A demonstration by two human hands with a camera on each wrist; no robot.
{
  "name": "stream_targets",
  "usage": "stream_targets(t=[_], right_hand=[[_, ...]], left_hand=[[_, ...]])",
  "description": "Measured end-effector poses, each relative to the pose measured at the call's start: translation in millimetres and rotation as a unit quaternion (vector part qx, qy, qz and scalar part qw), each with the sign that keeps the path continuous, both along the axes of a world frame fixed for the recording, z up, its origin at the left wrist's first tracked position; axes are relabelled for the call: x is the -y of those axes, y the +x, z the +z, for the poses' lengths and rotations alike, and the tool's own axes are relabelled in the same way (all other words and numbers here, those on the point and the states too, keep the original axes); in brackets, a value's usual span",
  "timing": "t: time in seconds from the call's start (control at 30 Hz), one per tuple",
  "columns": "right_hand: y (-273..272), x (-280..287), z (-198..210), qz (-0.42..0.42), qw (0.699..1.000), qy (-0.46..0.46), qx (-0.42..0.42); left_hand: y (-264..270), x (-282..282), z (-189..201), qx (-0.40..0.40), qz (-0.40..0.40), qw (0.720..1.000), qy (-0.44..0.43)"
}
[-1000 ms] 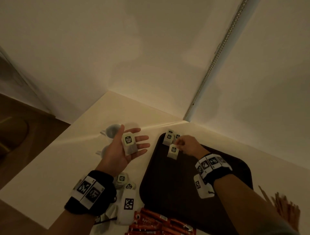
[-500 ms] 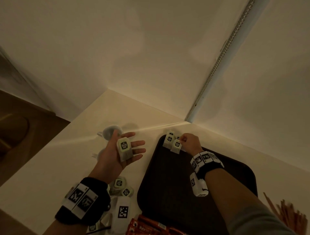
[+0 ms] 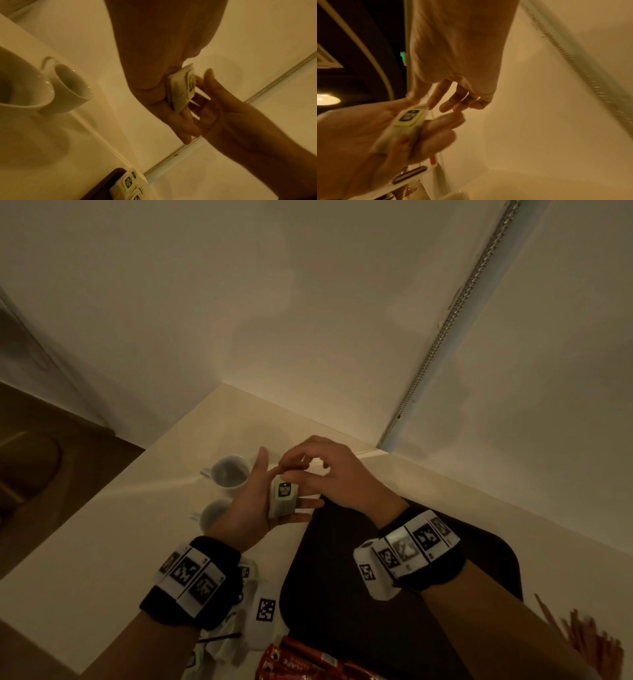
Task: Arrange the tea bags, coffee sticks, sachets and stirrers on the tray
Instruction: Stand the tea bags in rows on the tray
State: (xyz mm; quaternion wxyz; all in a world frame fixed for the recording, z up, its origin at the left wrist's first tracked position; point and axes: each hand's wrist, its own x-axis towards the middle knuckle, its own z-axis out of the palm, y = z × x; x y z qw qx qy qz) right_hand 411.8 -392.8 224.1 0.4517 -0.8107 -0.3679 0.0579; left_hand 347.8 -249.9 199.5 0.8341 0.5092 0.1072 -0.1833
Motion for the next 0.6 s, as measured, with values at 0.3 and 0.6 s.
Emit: stream_targets(t=[0.3,0.6], right_hand=[[-10,-3,57,-0.008,0.982,-0.117,0.146],[-22,-10,86,-0.035,0.982,-0.132,0.132]], left_hand=[[-10,-2,4,0.193,0.118,0.970,0.086],[-19,7,15,0.203,0.037,0.977,0.050]])
